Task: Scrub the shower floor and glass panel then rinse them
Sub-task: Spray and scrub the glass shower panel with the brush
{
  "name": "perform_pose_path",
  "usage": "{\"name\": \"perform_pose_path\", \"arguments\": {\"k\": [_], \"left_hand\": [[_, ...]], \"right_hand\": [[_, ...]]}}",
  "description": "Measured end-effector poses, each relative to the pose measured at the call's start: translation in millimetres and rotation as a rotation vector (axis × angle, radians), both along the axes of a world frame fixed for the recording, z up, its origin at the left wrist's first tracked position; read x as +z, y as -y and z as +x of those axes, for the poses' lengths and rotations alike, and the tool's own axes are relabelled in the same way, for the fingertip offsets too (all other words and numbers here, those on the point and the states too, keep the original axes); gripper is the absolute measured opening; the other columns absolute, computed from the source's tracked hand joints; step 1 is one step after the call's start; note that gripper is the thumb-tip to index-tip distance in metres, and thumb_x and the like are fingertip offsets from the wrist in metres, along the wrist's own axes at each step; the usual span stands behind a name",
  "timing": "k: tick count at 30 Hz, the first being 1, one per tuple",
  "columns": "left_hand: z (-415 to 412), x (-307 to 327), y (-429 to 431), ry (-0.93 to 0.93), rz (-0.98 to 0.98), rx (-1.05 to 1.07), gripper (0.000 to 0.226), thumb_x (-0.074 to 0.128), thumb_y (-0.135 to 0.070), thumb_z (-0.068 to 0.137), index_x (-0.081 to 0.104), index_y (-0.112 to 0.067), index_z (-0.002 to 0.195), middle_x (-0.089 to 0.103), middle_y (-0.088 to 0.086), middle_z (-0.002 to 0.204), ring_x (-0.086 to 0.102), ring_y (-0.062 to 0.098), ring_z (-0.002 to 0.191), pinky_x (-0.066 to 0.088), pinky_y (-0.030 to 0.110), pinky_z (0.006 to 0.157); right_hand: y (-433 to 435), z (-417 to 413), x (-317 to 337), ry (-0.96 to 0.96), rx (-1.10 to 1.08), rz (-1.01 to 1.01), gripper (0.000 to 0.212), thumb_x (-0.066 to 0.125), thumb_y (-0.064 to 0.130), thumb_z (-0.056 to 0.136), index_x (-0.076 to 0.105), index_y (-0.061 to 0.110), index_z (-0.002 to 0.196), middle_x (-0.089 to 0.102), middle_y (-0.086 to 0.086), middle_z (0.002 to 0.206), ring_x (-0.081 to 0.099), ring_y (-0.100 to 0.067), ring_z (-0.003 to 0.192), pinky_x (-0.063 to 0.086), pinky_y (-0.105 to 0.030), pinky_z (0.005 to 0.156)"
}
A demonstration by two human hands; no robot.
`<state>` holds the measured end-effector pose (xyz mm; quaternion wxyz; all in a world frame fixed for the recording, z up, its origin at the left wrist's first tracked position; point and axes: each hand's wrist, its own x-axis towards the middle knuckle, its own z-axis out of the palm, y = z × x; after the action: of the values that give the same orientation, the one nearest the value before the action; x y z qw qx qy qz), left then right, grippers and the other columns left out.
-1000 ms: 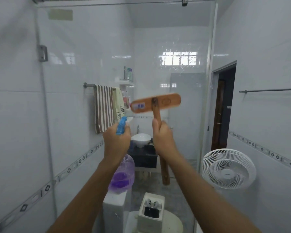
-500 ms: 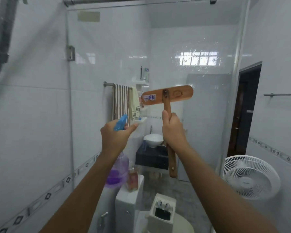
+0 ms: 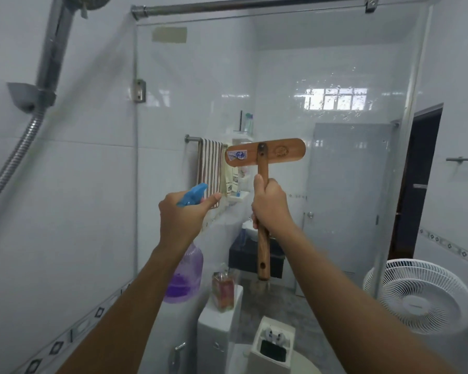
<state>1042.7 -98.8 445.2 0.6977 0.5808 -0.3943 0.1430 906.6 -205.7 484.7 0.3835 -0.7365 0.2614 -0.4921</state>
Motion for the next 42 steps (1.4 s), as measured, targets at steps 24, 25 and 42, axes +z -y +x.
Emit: {"name": "perform_pose_path", "arguments": {"k": [24,25,42], "left_hand": [[26.7,-8.7,-25.6,0.052,-0.025,0.11,0.025,0.077,-0.037,0.085,0.065,-0.016,0.081,0.066,0.006,0.071,0.067,0.026,0.066,0.054,0.024,0.063],[26.0,-8.3,-26.2,0.045,-0.023,0.112,0.025,0.076,-0.037,0.085,0.064,-0.016,0.082,0.066,0.005,0.072,0.067,0.026,0.066,0.052,0.02,0.063],[42.2,-13.5,-27.9,0.012,0.02,0.187,0.023,0.077,-0.029,0.088,0.066,-0.01,0.082,0.062,0.0,0.067,0.057,0.013,0.057,0.045,0.017,0.058]], "right_hand": [[-2.9,71.4,11.6,0.085,-0.014,-0.088,0.035,0.036,0.045,0.107,0.053,0.021,0.087,0.065,-0.012,0.09,0.064,-0.022,0.077,0.058,-0.048,0.078],[-2.3,71.3,29.4,0.102,-0.015,-0.097,0.037,0.036,0.044,0.107,0.054,0.019,0.086,0.064,-0.012,0.087,0.062,-0.023,0.075,0.058,-0.05,0.077],[-12.3,75.5,-51.7,0.002,0.022,-0.019,0.038,0.036,0.045,0.108,0.058,0.014,0.101,0.062,-0.006,0.084,0.062,-0.016,0.07,0.057,-0.034,0.06]]}}
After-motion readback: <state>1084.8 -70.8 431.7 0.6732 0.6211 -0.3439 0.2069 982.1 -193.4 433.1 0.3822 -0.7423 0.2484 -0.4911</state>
